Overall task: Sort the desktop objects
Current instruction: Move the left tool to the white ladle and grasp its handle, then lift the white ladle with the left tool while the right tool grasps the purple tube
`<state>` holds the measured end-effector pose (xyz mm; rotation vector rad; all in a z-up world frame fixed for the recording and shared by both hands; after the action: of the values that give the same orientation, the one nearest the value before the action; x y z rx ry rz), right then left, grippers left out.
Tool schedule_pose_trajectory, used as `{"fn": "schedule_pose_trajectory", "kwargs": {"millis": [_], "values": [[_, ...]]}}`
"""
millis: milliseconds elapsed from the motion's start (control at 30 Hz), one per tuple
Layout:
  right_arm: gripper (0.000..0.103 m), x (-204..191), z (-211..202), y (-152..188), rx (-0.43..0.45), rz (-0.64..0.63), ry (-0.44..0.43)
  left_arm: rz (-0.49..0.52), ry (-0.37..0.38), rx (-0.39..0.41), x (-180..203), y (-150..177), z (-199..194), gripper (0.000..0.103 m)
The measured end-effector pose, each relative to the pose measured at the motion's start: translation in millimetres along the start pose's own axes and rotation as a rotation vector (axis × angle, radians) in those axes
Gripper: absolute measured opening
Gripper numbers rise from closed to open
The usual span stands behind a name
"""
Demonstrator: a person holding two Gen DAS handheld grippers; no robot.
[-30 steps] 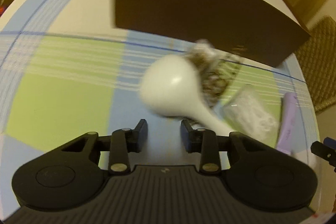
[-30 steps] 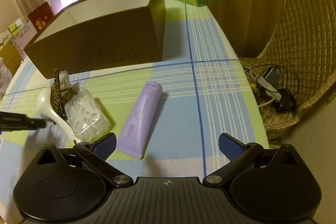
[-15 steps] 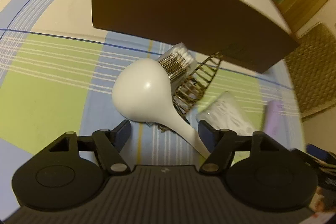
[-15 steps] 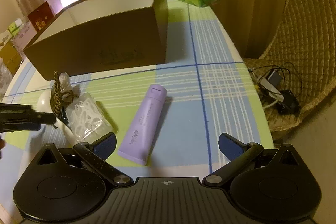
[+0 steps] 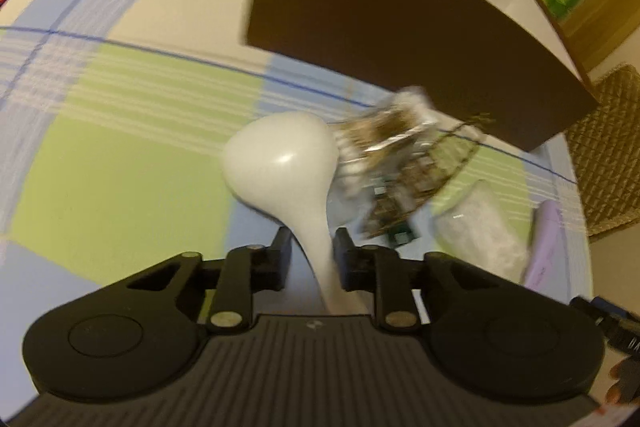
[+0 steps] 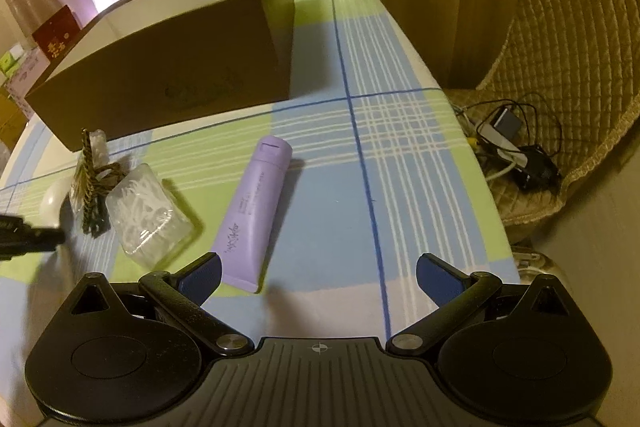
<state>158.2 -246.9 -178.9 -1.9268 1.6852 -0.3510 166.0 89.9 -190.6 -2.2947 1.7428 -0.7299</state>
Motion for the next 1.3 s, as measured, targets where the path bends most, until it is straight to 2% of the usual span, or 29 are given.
{"fn": "schedule_pose_trajectory", "kwargs": {"millis": [200, 333, 467, 533, 633, 733, 867, 933, 1000, 1167, 1233, 1300], "values": [[0.101, -12.4, 7.7, -3.7, -0.009, -0.034, -0.012, -0.044, 0.016, 0.022, -40.9, 6.5, -22.2, 0.006], [0.101, -19.8, 12.5, -4.9, -0.018, -0.053, -0.017, -0.07, 0.063, 0.051, -55.7, 2.6, -38.4, 0.0], [0.101, -25.7, 15.5, -5.8, -0.021, -0.065, -0.02, 0.001, 0.044, 0.091, -55.5, -5.8, -52.1, 0.0], [0.101, -27.0, 16.4, -5.8, -0.022, -0.068, -0.021, 0.067, 0.028, 0.093, -49.1, -8.2, -54.4, 0.0], [0.101, -27.5, 16.6, -5.8, -0.023, -0.066, -0.016, 0.098, 0.011, 0.071, -44.3, -9.3, -48.9, 0.0], [0.101, -24.8, 13.8, -5.1, -0.018, -0.06, -0.009, 0.096, -0.005, 0.066, -43.8, -9.3, -44.5, 0.005], [0.101, -16.2, 11.5, -2.2, -0.019, -0.032, 0.009, 0.127, -0.037, 0.083, -48.2, -13.1, -46.4, 0.022], [0.101, -12.6, 11.6, -0.5, -0.022, -0.018, 0.018, 0.142, -0.019, 0.078, -50.7, -16.3, -47.6, 0.03], [0.101, -11.4, 12.4, 0.3, -0.027, -0.01, 0.02, 0.169, 0.005, 0.049, -49.9, -16.3, -45.4, 0.052], [0.101, -16.0, 13.6, -0.6, -0.029, -0.018, 0.018, 0.241, -0.011, 0.029, -46.1, -12.2, -35.5, 0.051], [0.101, -17.9, 14.0, -0.8, -0.029, -0.023, 0.018, 0.255, -0.021, 0.013, -47.4, -10.3, -29.3, 0.048], [0.101, -18.2, 14.2, -0.8, -0.03, -0.023, 0.018, 0.284, -0.034, -0.001, -47.6, -8.6, -23.6, 0.037]]}}
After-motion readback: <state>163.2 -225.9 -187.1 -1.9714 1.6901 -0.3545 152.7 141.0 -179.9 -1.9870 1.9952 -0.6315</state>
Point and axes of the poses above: each gripper's, at about its wrist camera, not at the fingertips, and z roughly the way its jaws point, x to its right, y to its underside, the point moved 6 cm from there along z, roughly the way its jaws point, and after that the axes turned 1 degree about x, right-handed, at the moved point
